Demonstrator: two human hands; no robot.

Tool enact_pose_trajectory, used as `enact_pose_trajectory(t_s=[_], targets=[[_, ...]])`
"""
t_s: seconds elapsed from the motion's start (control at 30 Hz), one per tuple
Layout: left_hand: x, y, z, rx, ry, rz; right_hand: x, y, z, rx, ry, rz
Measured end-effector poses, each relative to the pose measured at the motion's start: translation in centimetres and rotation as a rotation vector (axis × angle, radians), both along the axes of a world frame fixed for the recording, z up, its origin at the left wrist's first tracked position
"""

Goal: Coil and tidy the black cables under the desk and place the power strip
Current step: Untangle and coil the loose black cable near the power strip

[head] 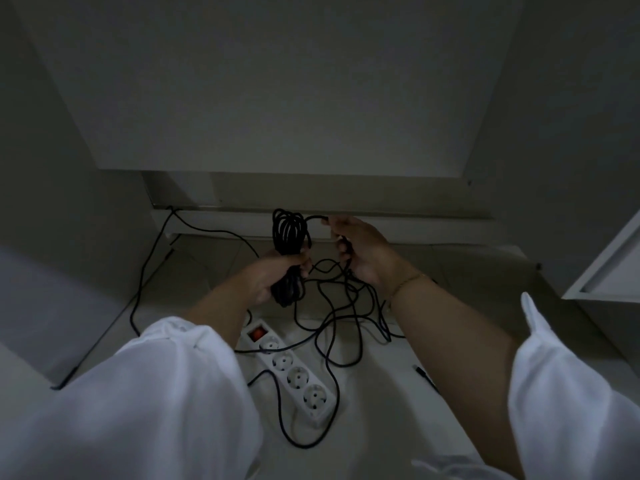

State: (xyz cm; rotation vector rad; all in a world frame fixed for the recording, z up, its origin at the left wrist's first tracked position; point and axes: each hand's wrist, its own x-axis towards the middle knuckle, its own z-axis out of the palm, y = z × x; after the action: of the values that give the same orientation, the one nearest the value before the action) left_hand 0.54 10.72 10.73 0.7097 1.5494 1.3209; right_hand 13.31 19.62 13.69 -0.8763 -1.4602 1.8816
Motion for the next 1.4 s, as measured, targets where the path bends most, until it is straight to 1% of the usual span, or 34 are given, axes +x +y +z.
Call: enact_pose_trajectory(t_s=[0.1,0.17,0.23,0.27,0.3,0.37,0.4,0.43,0.5,0.57,0.6,0.63,0.7,0.73,0.8,0.87,0.97,1.0,1.07,1.17,1.23,1.3,1.4], targets=[[0.3,0.4,0.0,-0.008,-0.059,0.021,-0.6,-0.1,0.0,-0.144,0.105,-0.119],[0.4,0.5,0.0,-0.023,-0.060,0.013,-1.1,-0.2,-0.2,-0.237,0.174,-0.191],[0.6,0.7,-0.1,-0.030,-0.060,-0.004,-1.5,-0.5,-0.4,-0.274,0.204,-0.218],[0.7,0.7,-0.1,-0.029,-0.072,-0.005,-1.7,-0.6,-0.4,-0.258,0.182,-0.213],[0.8,0.8,-0.3,-0.024,-0.094,0.004,-1.8,-0.8,-0.4,-0.207,0.124,-0.190],[0.9,0.9,-0.4,-0.005,-0.137,0.027,-1.8,-1.2,-0.2,-0.039,-0.059,-0.100],[0.8,0.9,-0.4,0.004,-0.130,0.039,-2.0,-1.4,-0.2,0.023,-0.130,-0.047],[0.8,0.9,-0.4,0.010,-0.106,0.047,-2.1,-1.6,-0.2,0.043,-0.160,0.005],[0.9,1.1,-0.4,0.030,-0.079,0.052,-2.4,-2.0,0.1,-0.031,-0.138,0.082],[0.9,1.2,-0.3,0.069,-0.130,0.062,-2.8,-2.2,0.4,-0.117,-0.129,0.108],[1.0,1.1,-0.2,0.089,-0.159,0.069,-2.8,-2.3,0.6,-0.114,-0.161,0.115],[1.0,1.1,-0.2,0.104,-0.176,0.085,-2.6,-2.4,0.8,-0.079,-0.220,0.134],[0.9,0.9,-0.2,0.116,-0.180,0.120,-1.9,-2.6,0.8,0.070,-0.380,0.197],[0.8,0.9,-0.2,0.118,-0.190,0.130,-1.6,-2.6,0.6,0.128,-0.430,0.227],[0.5,1.0,-0.2,0.128,-0.248,0.154,-1.3,-2.4,0.1,0.143,-0.421,0.291],[0.0,1.2,-0.1,0.158,-0.341,0.209,-1.3,-2.1,-0.3,0.063,-0.346,0.362],[-1.0,1.5,0.2,0.203,-0.469,0.296,-0.8,-1.7,-0.2,-0.038,-0.304,0.478],[-1.1,1.4,0.2,0.202,-0.479,0.295,-0.5,-1.7,-0.3,-0.045,-0.306,0.515],[-1.1,1.0,-0.1,0.181,-0.417,0.244,-0.2,-1.7,-0.4,-0.017,-0.342,0.548],[-0.4,1.0,-0.5,0.148,-0.321,0.173,0.0,-1.9,-0.7,0.032,-0.384,0.460],[0.0,1.2,-0.2,0.124,-0.276,0.156,0.1,-1.8,-0.8,0.024,-0.352,0.380],[0.1,1.4,0.0,0.105,-0.233,0.125,0.1,-1.7,-0.6,-0.039,-0.265,0.294],[0.1,1.2,-0.2,0.061,-0.208,0.114,-0.1,-1.2,-0.2,-0.152,-0.095,0.096]])
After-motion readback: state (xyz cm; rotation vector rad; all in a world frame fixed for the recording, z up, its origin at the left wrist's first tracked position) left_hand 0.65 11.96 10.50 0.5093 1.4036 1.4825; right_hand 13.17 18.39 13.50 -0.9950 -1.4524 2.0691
